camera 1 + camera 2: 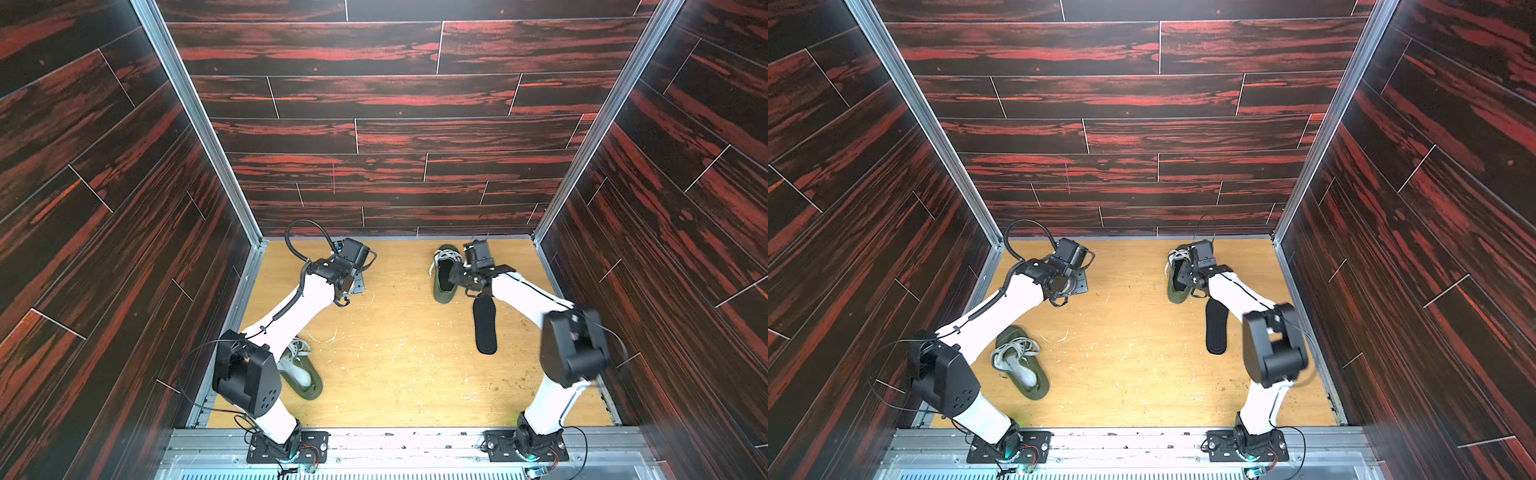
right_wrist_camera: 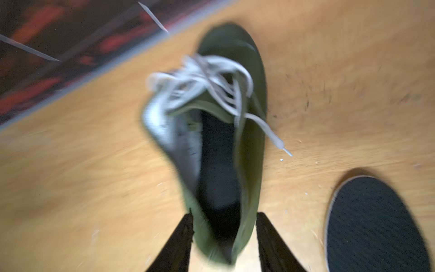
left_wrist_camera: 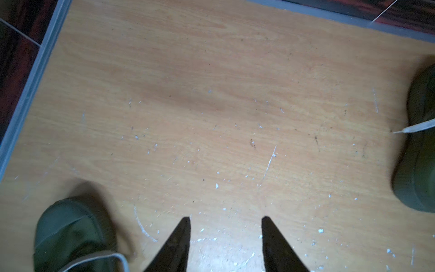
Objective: Insert the insole into the shoe
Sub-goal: Move the shoe to the center of the board.
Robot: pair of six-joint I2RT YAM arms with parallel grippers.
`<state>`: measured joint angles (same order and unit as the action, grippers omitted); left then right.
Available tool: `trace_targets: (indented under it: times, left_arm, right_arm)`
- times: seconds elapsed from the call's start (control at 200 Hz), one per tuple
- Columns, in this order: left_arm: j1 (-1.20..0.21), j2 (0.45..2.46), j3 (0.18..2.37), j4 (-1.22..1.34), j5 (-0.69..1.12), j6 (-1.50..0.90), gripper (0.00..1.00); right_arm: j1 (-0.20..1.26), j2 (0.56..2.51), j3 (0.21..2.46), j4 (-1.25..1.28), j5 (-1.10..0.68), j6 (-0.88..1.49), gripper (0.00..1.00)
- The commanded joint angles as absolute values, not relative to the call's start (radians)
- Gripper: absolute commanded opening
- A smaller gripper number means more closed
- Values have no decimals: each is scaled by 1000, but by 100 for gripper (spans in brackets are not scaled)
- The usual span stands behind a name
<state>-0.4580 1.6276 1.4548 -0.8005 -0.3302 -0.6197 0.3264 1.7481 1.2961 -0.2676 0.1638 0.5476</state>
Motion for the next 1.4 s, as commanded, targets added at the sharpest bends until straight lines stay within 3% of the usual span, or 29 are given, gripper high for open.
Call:
trace_targets:
  times: [0.0,0.286,0.436,0.761,1.398]
  left_arm:
    - [-453,1545,1435,-977,-392,-668,51]
    - [-449,1319,1173,-1115,-446,-923,50]
    - [-449,1210,1023,-1124,-363,-1008,49]
    - [-449,1117,792,-1043,-286,-1098,55]
    - [-448,1209,782,-1023,-393,-1129,57]
  right_arm:
    - [363,1638,1244,-304,124,460,50]
    - [587,1560,1216,-337,143,376,51]
    - [657,1605,1212,-303,102,368,52]
    - [667,1604,1158,-252,50,360,53]
    - [670,1583,1089,-207,-4,399,53]
